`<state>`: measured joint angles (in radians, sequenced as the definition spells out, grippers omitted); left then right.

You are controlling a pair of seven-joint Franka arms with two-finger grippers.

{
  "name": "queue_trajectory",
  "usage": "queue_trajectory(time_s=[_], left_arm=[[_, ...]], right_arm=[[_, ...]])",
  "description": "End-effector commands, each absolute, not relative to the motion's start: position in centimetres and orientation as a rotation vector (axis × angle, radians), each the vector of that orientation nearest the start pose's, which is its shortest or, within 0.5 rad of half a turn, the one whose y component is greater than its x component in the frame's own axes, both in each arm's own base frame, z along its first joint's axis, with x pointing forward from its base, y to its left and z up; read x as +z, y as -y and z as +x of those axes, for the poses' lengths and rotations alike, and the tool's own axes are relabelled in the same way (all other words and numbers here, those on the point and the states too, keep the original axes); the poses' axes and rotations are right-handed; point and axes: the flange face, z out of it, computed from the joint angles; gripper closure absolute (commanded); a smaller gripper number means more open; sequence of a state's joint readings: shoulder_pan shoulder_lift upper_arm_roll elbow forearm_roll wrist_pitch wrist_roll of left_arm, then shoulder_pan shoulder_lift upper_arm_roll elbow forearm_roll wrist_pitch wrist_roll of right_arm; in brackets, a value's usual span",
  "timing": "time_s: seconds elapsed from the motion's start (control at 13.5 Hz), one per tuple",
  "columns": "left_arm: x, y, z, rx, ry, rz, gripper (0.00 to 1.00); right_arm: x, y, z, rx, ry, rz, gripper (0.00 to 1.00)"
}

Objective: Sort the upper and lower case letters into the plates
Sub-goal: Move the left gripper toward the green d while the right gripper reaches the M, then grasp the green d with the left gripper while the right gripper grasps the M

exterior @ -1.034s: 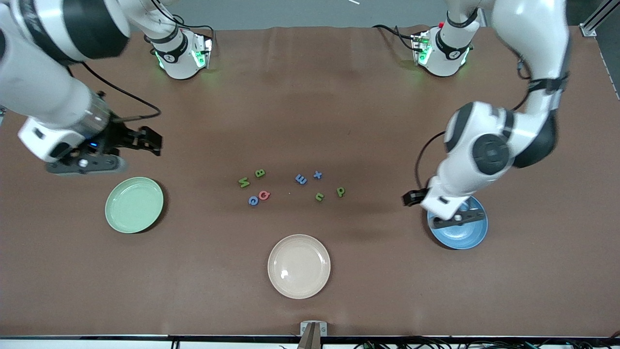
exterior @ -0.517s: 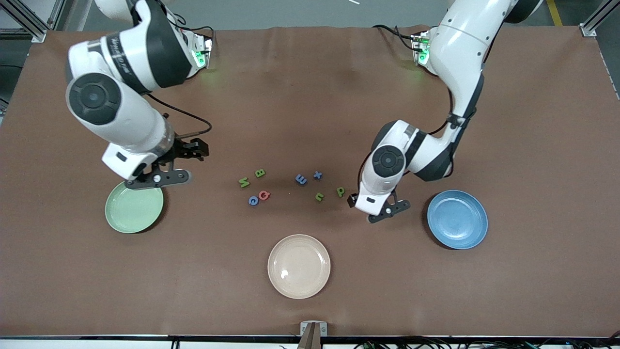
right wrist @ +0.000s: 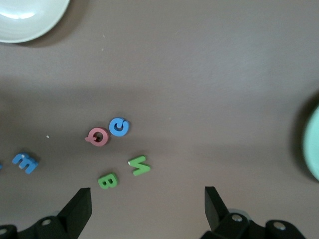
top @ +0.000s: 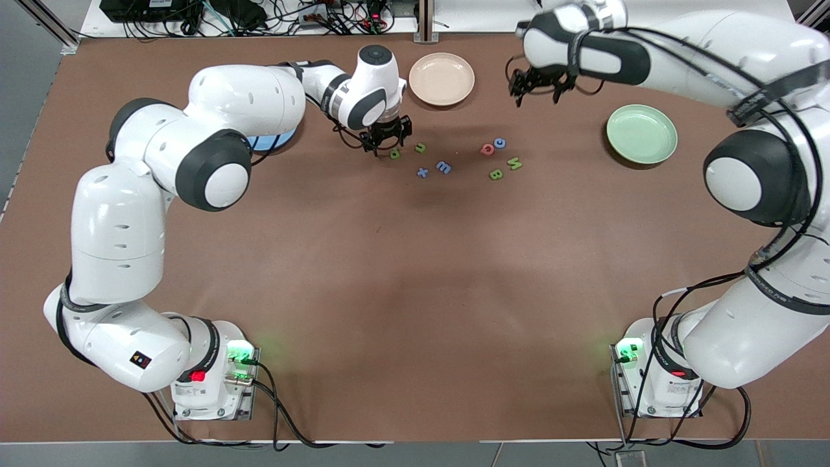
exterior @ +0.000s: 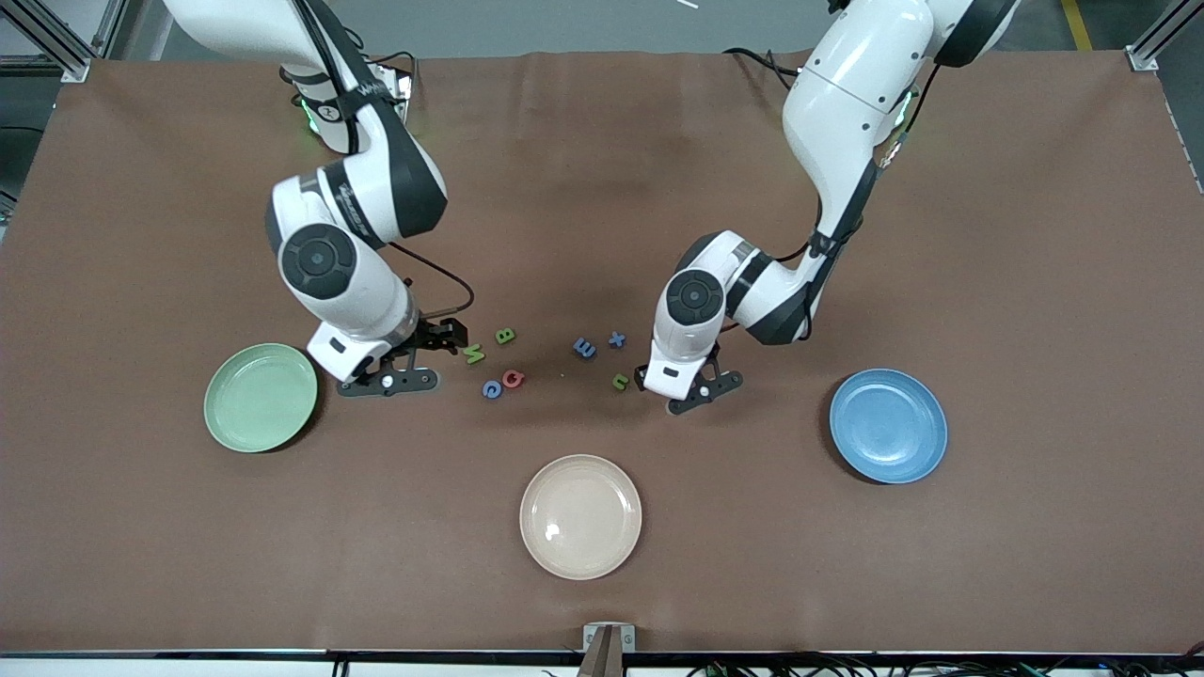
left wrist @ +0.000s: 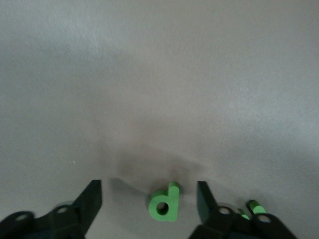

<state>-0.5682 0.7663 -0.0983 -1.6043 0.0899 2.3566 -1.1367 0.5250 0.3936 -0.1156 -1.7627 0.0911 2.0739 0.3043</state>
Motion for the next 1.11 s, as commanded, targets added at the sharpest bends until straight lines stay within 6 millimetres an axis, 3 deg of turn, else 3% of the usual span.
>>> queue_trajectory(time_s=[0.0,0.15,0.3,0.52,0.81,0.89,1.03], left_arm=[[17.8,42.9,54.8,-0.005,0.732,-3.050,0.23],[17.6,42.9,54.7,-0.006,0.785,-3.033,0.25],[17.4,42.8,54.6,0.002,0.789,-3.026,0.35],[17.3,42.8,54.6,0.009,0.794,-3.024,0.60],[17.7,42.6,54.6,0.013,0.789,-3.016,0.91],[18.4,41.4,55.2,0.044,0.806,-2.973,1.00],[21.7,37.8,57.4,0.045,0.861,-2.923,1.00]], right_arm=[[28.4,-26.9,58.6,0.173,0.005,-3.094,0.00],[24.9,-27.0,58.8,0.175,-0.002,-3.107,0.00],[22.7,-26.3,58.8,0.205,-0.019,-3.119,0.00],[20.1,-25.9,56.9,0.259,-0.066,-3.103,0.01],[18.4,-27.1,54.5,0.278,-0.118,-3.058,0.02],[18.3,-27.1,54.2,0.279,-0.119,-3.057,0.03],[18.1,-27.2,53.9,0.289,-0.144,-3.060,0.07]])
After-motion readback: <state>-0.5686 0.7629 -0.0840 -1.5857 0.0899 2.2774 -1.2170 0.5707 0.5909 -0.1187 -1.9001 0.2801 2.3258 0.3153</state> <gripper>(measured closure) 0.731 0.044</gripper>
